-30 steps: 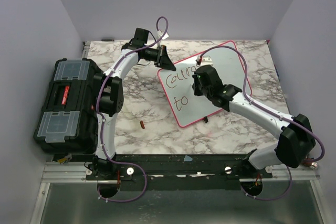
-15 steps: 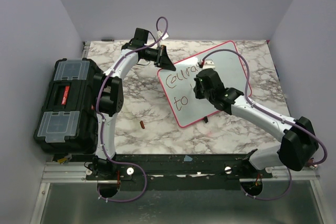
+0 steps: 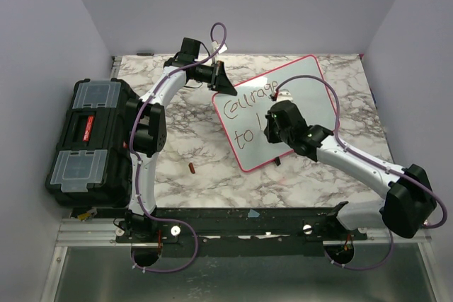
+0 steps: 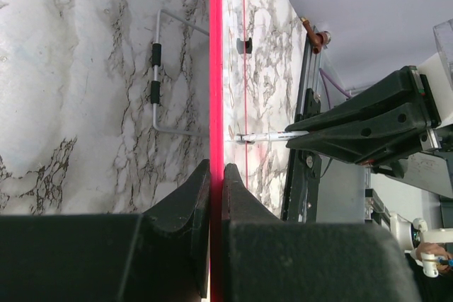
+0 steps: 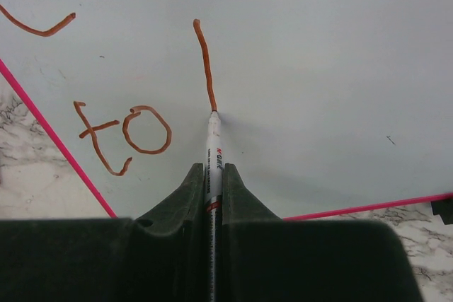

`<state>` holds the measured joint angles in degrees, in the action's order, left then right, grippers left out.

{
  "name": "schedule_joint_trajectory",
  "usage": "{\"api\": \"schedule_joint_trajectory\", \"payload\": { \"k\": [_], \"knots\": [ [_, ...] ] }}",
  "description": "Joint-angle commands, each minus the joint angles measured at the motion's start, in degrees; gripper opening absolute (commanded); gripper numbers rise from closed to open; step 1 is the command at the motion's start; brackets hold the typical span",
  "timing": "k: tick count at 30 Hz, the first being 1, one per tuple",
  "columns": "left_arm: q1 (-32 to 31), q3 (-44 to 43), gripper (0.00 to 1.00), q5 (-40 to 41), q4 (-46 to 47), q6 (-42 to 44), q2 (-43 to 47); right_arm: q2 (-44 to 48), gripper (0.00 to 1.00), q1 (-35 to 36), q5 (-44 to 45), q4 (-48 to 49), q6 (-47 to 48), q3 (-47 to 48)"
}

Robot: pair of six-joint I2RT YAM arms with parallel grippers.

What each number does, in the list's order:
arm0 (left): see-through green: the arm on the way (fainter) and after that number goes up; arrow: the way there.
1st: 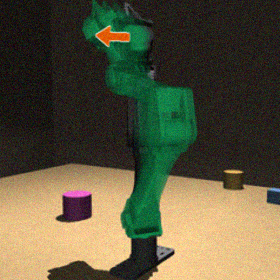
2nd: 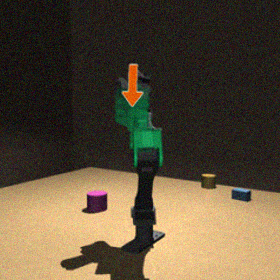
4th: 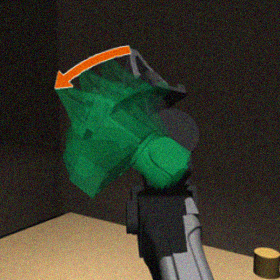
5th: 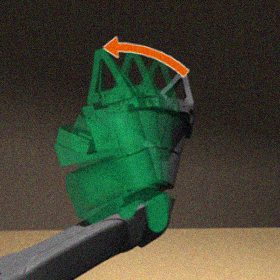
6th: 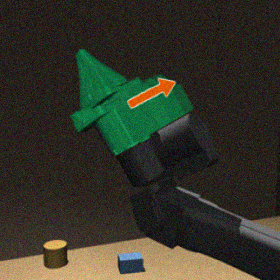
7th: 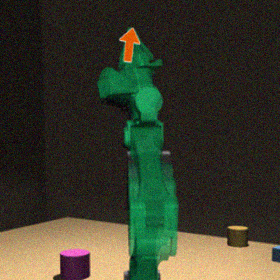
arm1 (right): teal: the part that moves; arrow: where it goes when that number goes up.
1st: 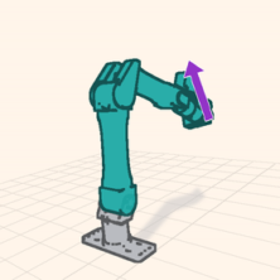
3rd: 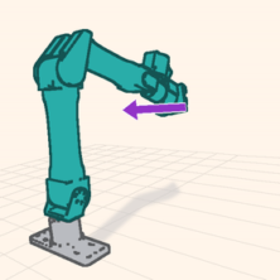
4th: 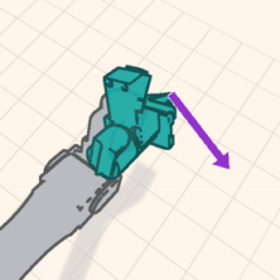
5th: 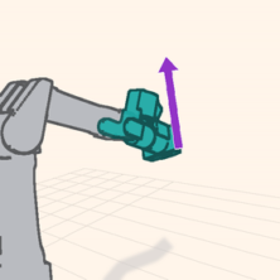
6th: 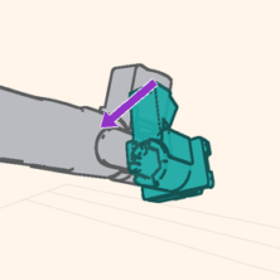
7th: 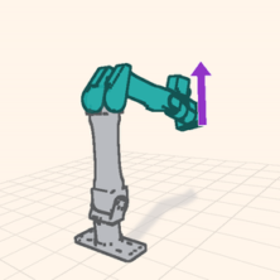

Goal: Write a sentence on the whiteboard

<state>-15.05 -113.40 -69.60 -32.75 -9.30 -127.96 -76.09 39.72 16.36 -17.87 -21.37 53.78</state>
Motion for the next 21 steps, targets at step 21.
{"api": "schedule_joint_trajectory", "payload": {
  "k": [21],
  "knots": [
    [0.21,0.05,0.0,0.27,3.76,5.01,1.28,3.66,0.01,-0.26,-3.77,-6.86,-0.3,0.63]
  ]
}}
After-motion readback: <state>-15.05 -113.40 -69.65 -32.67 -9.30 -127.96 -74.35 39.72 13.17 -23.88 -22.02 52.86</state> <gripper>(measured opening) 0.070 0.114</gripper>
